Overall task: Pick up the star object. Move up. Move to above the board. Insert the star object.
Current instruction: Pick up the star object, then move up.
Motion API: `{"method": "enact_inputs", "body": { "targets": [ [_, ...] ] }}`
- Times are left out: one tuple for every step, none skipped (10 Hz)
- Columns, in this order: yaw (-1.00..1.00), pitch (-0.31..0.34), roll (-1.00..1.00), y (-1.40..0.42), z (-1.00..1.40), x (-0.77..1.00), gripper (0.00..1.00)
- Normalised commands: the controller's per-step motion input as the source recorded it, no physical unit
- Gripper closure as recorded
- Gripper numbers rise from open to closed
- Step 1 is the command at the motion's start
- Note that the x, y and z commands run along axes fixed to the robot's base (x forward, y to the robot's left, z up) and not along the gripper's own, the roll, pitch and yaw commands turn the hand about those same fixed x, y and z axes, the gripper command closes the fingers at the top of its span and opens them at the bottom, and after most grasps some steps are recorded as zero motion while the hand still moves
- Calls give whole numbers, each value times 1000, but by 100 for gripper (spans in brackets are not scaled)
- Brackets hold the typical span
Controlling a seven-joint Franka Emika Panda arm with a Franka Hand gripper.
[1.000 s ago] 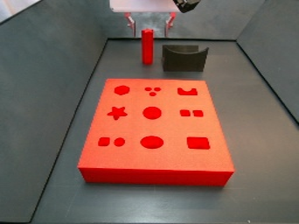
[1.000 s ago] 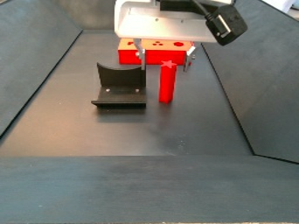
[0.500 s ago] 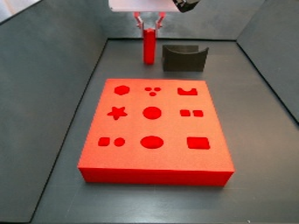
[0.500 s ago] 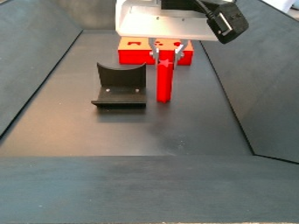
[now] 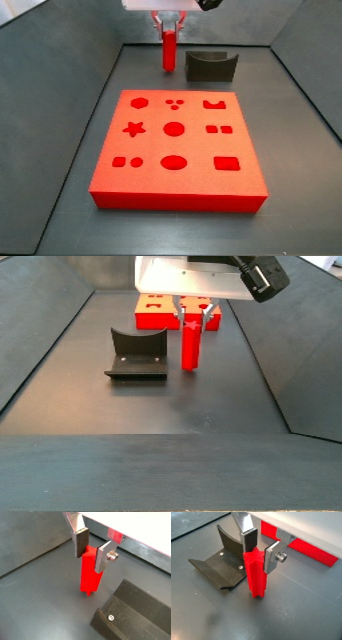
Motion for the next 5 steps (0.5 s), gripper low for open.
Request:
{"method": "enact_inputs", "body": {
  "targets": [
    [0,0,0,0,0,0,100],
    [0,0,0,0,833,0,100],
    [-14,34,-3,-21,765,-46,100],
    [-17,45,6,-14,657,-46,100],
    [-19,42,25,1,457,-31,100]
  ]
}}
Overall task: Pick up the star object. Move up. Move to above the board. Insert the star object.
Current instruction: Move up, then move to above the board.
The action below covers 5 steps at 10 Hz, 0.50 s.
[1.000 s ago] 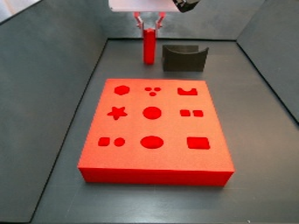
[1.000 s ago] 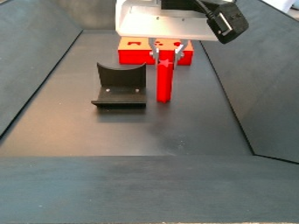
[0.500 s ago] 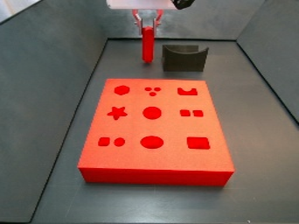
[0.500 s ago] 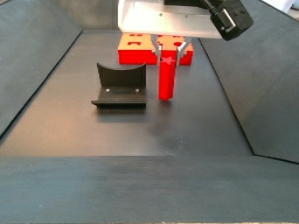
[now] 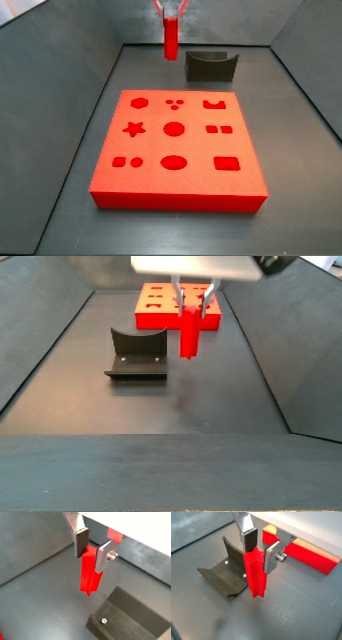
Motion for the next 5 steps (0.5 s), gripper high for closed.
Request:
{"method": "enact_inputs", "body": {
  "targets": [
    [-20,45,37,7,286,-22,100],
    [77,-17,-240,-371,1000,-153,100],
    [78,-15,-236,-377,1000,-154,100],
    [68,-23,-196,-342,1000,-154,100],
    [49,-19,-169,-321,1000,-146,100]
  ]
}}
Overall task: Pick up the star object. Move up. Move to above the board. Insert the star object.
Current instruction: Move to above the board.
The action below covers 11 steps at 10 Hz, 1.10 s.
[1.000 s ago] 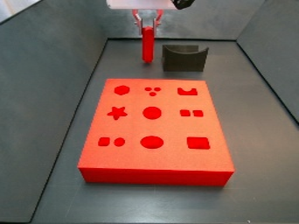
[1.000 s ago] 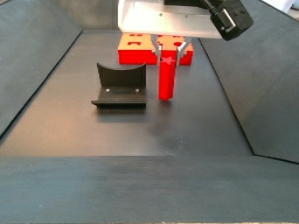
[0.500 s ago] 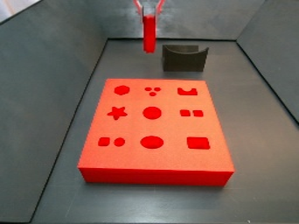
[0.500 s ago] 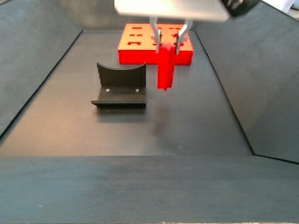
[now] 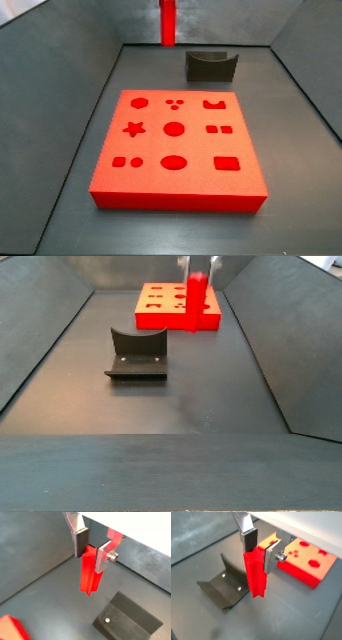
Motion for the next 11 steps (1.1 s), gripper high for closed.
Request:
{"method": "enact_inputs", "body": {
  "targets": [
    [33,4,-131,-296,1000,-132,100],
    [26,15,-119,-288,1000,-128,100],
    [21,27,-98,-266,1000,-118,100],
    [18,40,-86,-254,1000,-108,100],
    [17,52,-76,-230,1000,-91,100],
    [13,75,-66,-199,1000,-67,100],
    [13,84,-61,-159,868,-40,100],
    [14,89,-57,-107,687,-18,100],
    [12,94,-55,-52,453,3,100],
    [14,99,-52,-37,280,7,100],
    [15,97,-50,-32,167,11,100]
  ]
}}
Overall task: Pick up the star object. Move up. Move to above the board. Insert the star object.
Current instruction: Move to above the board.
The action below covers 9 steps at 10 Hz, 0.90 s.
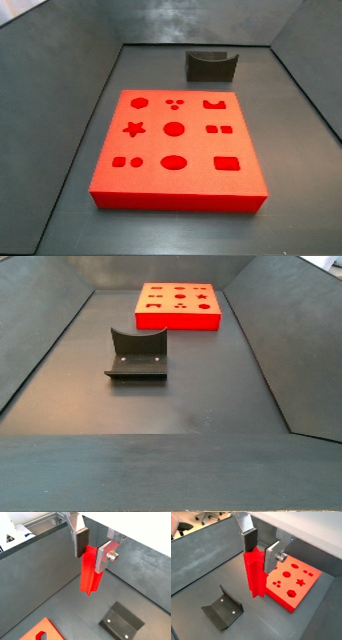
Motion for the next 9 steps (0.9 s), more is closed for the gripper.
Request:
{"method": "enact_inputs", "body": {
  "targets": [
    [-8,534,167,-1000,19,69,100],
    [0,507,197,-1000,16,76,100],
    [5,430,180,-1000,18,99,100],
    [9,314,94,-1000,19,115,100],
    [8,226,65,-1000,24,115,100],
    [10,183,45,-1000,26,118,100],
    [10,130,12,-1000,32,134,100],
    [14,116,21,-1000,36,149,100],
    [11,122,19,-842,42,153,100]
  ]
}}
